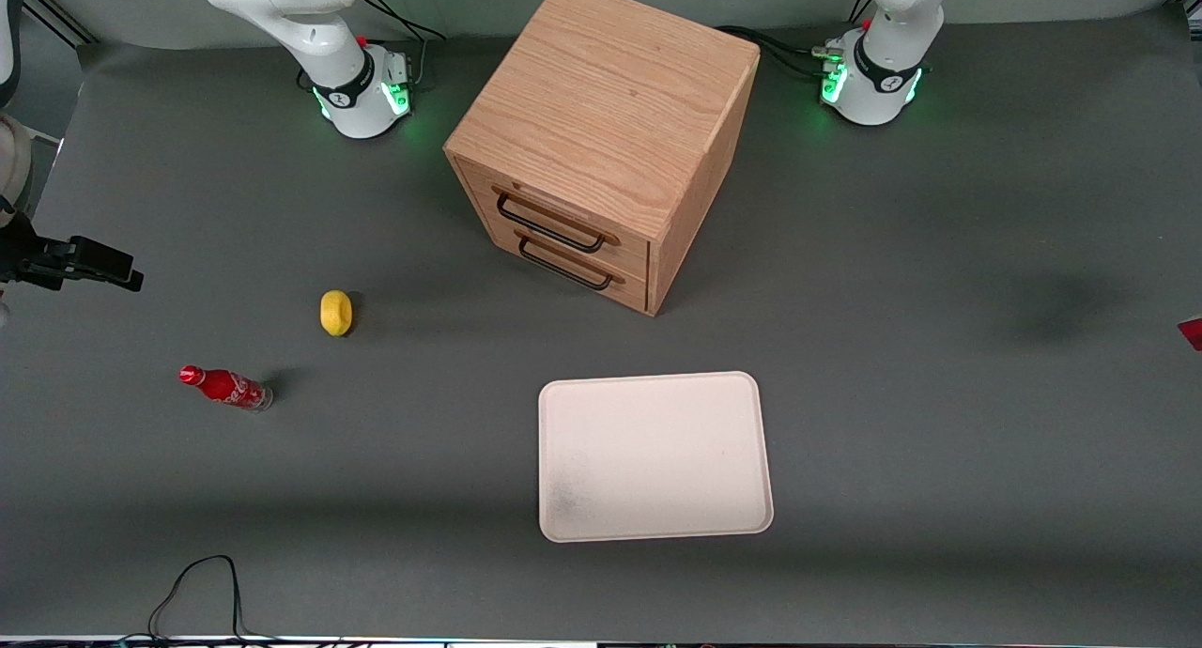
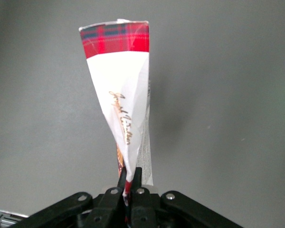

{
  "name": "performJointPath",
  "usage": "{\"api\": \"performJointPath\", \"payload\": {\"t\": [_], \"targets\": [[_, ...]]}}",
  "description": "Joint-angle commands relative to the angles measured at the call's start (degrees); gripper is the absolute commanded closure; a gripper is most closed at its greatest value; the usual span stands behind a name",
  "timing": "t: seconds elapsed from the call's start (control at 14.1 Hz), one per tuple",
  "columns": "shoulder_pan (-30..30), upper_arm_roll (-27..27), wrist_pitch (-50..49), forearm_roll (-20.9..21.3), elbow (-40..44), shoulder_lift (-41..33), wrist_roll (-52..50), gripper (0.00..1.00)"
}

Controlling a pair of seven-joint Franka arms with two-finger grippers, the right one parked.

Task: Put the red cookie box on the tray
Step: 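Close the left gripper on the cookie box and lift it, then carry the held cookie box with the left gripper over the cream tray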

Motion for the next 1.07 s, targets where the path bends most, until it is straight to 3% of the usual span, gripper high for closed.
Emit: {"api": "performJointPath", "payload": {"t": [0.0, 0.21, 0.64, 0.99], "targets": [[-2.8, 0.6, -7.9, 0.2, 6.9, 0.1, -6.7, 1.00], [-7.7, 0.6, -11.4, 0.1, 7.7, -2.4, -20.3, 1.00], [-19.1, -1.6, -12.4, -1.5, 7.9, -2.9, -62.2, 1.00], [-34.0, -2.3, -8.9, -1.6, 7.9, -1.1, -91.8, 1.00]]}}
